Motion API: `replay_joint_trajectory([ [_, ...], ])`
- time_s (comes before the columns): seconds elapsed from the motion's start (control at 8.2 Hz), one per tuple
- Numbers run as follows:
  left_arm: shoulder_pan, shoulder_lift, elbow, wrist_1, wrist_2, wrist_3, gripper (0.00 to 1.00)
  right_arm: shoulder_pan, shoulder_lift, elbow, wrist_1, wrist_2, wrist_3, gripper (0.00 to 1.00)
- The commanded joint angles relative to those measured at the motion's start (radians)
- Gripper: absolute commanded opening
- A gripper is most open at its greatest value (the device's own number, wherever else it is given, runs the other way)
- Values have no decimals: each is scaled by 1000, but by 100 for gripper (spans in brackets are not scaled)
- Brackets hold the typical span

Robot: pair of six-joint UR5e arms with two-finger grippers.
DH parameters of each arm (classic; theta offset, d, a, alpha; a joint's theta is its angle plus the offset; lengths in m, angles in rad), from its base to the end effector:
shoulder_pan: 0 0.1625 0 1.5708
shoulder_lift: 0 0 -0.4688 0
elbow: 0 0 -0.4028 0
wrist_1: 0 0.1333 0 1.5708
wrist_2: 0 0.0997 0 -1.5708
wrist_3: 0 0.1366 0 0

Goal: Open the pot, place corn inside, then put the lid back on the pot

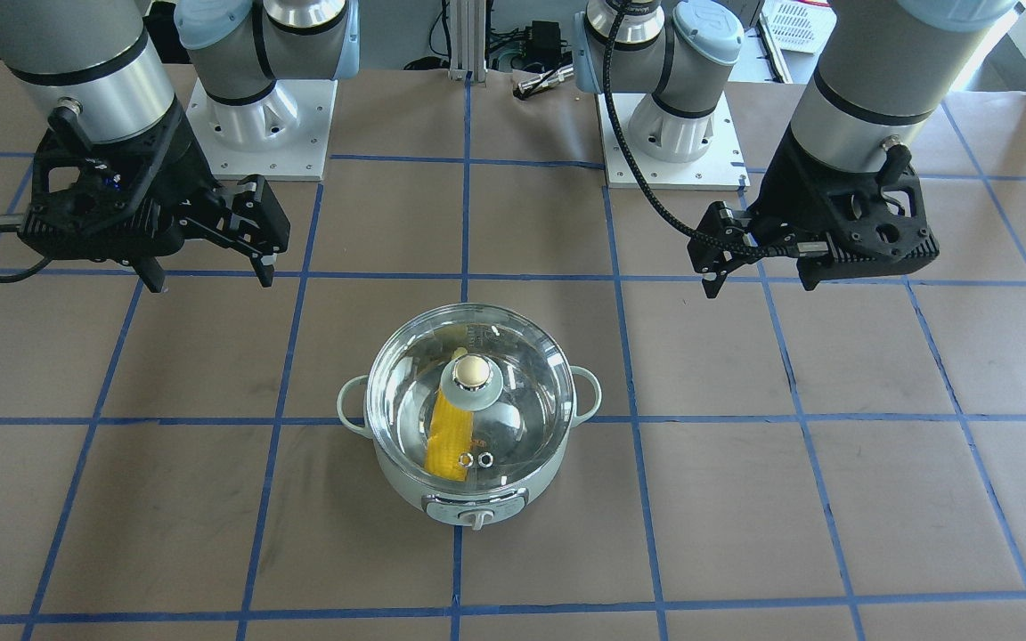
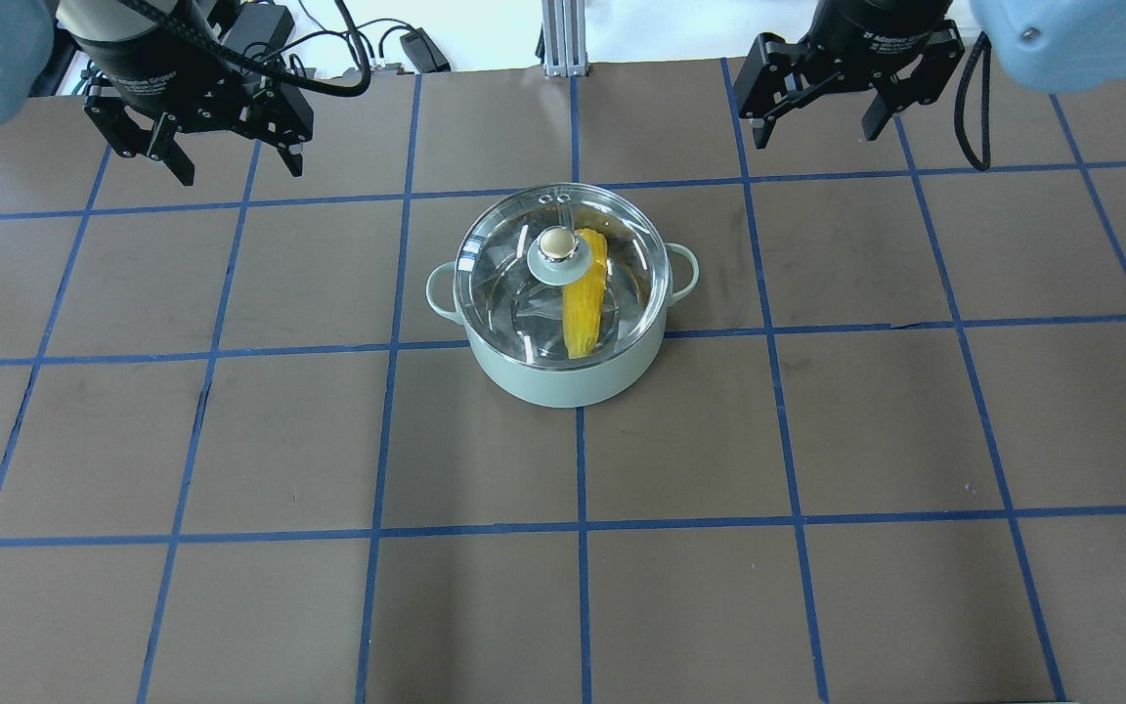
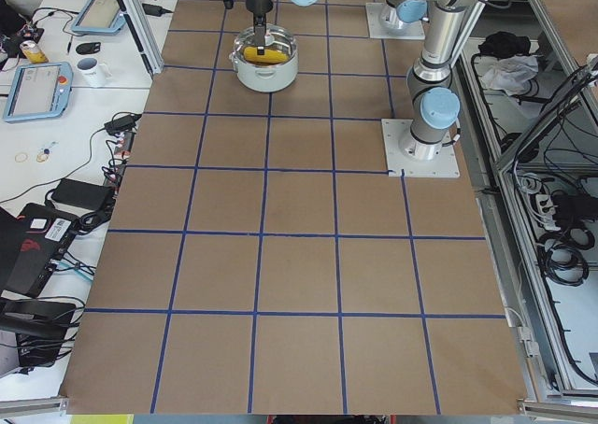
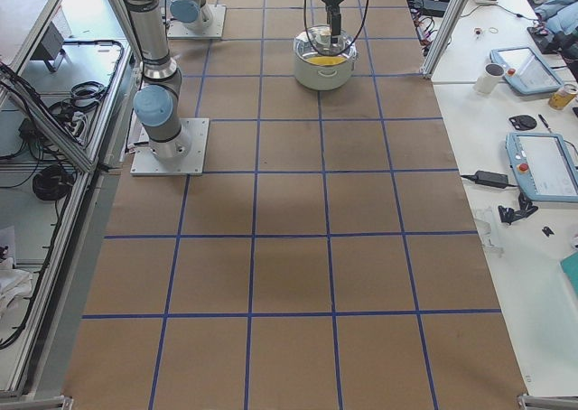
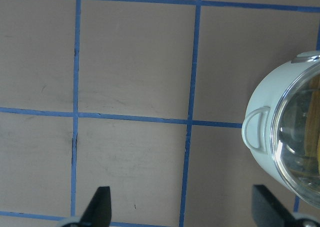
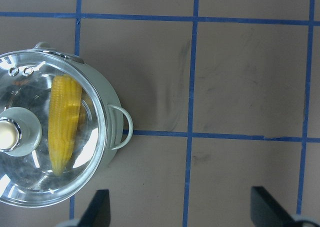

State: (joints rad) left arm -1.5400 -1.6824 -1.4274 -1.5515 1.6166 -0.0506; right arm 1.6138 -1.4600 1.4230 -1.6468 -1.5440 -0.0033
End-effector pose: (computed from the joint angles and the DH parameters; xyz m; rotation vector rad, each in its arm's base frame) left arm -0.1097 -0.5650 0.5100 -0.1278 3.0926 -0.0798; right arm 0.1613 -0.5624 0.5189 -0.0743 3.1068 -0.1749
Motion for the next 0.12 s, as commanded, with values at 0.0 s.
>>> replay_joint_trajectory([
  [0.0, 0, -5, -2, 2, 0, 0, 100, 0, 3, 0, -21, -2, 0, 100],
])
